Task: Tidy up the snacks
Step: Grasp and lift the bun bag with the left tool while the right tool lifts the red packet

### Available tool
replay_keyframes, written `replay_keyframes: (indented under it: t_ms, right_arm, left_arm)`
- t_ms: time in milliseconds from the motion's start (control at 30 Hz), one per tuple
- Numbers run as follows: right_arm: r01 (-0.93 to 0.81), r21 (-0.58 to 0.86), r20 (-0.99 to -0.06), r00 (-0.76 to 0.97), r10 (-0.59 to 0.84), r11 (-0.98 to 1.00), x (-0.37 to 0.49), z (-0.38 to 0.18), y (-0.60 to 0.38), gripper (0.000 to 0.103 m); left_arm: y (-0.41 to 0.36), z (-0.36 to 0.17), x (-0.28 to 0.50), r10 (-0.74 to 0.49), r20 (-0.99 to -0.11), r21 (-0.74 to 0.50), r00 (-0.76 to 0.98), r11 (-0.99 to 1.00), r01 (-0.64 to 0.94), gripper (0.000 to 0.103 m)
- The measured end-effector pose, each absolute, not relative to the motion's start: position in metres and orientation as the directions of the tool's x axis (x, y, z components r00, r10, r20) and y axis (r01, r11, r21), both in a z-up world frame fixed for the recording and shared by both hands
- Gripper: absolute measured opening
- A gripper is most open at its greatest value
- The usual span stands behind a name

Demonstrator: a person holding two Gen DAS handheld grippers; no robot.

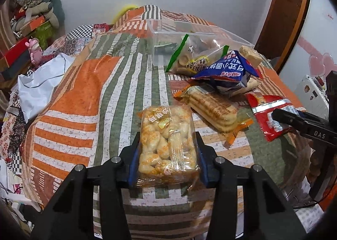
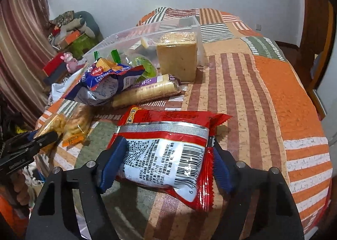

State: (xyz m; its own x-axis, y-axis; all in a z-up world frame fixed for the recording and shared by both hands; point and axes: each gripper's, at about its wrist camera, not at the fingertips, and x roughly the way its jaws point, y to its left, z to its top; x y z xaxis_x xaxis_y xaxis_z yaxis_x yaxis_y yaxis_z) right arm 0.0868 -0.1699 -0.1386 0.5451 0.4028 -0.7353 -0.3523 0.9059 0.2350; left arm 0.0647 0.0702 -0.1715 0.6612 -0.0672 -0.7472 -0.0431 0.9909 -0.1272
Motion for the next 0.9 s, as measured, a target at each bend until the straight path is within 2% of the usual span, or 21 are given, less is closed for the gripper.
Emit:
replay_keyframes:
  t_ms: [100, 133, 300, 333, 367, 467, 600, 900]
  right_arm:
    - [-0.355, 0.235, -0.729, 0.552, 0.406, 0.905, 0.086, -0.136, -0.170, 0.064]
    - [-0.356, 0.237, -0.727, 0.552, 0.409, 0.904, 0.086, -0.136, -0.169, 0.061]
    - [-0.359, 0.222, -0.713, 0.575, 0.402, 0.907, 0.085, -0.128, -0.170, 0.060]
    - [-0.358, 0.222, -0.708, 0.581, 0.402, 0.907, 0.085, -0.125, -0.172, 0.057]
    - [-0.362, 0.232, -0.701, 0.581, 0.413, 0.903, 0.086, -0.122, -0.174, 0.040]
    - [-0.344, 0.285, -0.687, 0.578, 0.440, 0.895, 0.095, -0.116, -0.185, 0.034]
    - [-0.340, 0.258, -0.678, 0.603, 0.420, 0.904, 0.095, -0.111, -0.188, 0.034]
    - [-0.357, 0.257, -0.632, 0.640, 0.436, 0.898, 0.092, -0.090, -0.193, 0.025]
  left_arm:
    - [0.071, -0.167, 0.065, -0.063, -0.742, -0.126, 0.668, 0.991, -0.047, 0.045]
    - [0.071, -0.166, 0.064, -0.062, -0.740, -0.127, 0.670, 0.991, -0.048, 0.045]
    - [0.075, -0.155, 0.066, -0.059, -0.721, -0.135, 0.690, 0.989, -0.057, 0.045]
    - [0.076, -0.152, 0.066, -0.058, -0.717, -0.137, 0.695, 0.989, -0.058, 0.045]
    - [0.076, -0.150, 0.067, -0.058, -0.714, -0.137, 0.698, 0.989, -0.058, 0.045]
    - [0.076, -0.142, 0.070, -0.058, -0.701, -0.137, 0.711, 0.989, -0.054, 0.045]
    - [0.073, -0.133, 0.072, -0.056, -0.682, -0.131, 0.729, 0.990, -0.047, 0.045]
    - [0.067, -0.120, 0.077, -0.045, -0.664, -0.109, 0.747, 0.993, -0.037, 0.045]
